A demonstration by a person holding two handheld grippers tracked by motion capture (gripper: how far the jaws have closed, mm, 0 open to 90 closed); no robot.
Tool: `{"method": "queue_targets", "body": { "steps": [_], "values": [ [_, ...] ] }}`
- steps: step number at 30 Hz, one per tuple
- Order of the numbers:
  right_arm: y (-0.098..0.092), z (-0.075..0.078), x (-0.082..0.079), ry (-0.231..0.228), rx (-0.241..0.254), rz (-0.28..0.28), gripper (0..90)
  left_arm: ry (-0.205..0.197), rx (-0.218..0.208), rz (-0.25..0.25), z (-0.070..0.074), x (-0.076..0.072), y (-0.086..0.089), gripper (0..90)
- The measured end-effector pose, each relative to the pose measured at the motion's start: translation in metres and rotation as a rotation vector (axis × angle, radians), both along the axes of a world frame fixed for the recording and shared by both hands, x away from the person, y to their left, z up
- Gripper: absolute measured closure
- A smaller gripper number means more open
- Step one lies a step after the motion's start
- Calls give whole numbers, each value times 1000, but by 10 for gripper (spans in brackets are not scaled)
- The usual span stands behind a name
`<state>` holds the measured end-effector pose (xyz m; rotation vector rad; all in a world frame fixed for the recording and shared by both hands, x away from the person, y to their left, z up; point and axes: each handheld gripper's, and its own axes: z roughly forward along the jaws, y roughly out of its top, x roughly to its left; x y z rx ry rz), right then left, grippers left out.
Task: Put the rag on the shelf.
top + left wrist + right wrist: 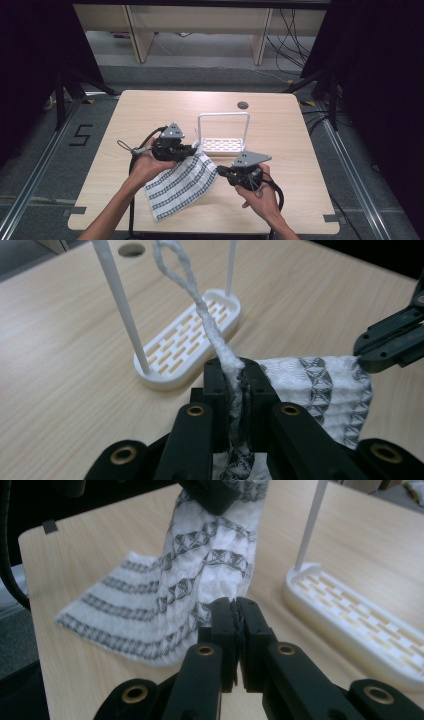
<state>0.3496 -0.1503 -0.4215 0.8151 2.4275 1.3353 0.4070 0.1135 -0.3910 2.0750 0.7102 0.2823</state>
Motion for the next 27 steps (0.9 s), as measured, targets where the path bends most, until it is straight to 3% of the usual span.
{"method": "queue_targets", "body": {
  "steps": [2,5,8,15,17,18,27],
  "values": [
    [-3,13,4,-21,9,2,882,-7,-32,17,9,-2,0,832],
    [-7,36,8,-67,-3,-6,882,-1,-116,50,21,-4,0,832],
    [-13,58,11,-120,-14,-22,882,-11,-161,72,34,-6,0,832],
    [-28,94,29,-167,-23,-71,883,-38,-185,90,60,-7,-14,828],
    [-32,102,33,-149,-14,-93,883,-38,-193,104,63,-5,-19,826],
    [-34,105,38,-167,-14,-94,883,-39,-197,111,64,-3,-22,824],
    [-43,132,56,-186,-28,-134,883,-44,-222,145,80,15,-36,821]
  ]
}}
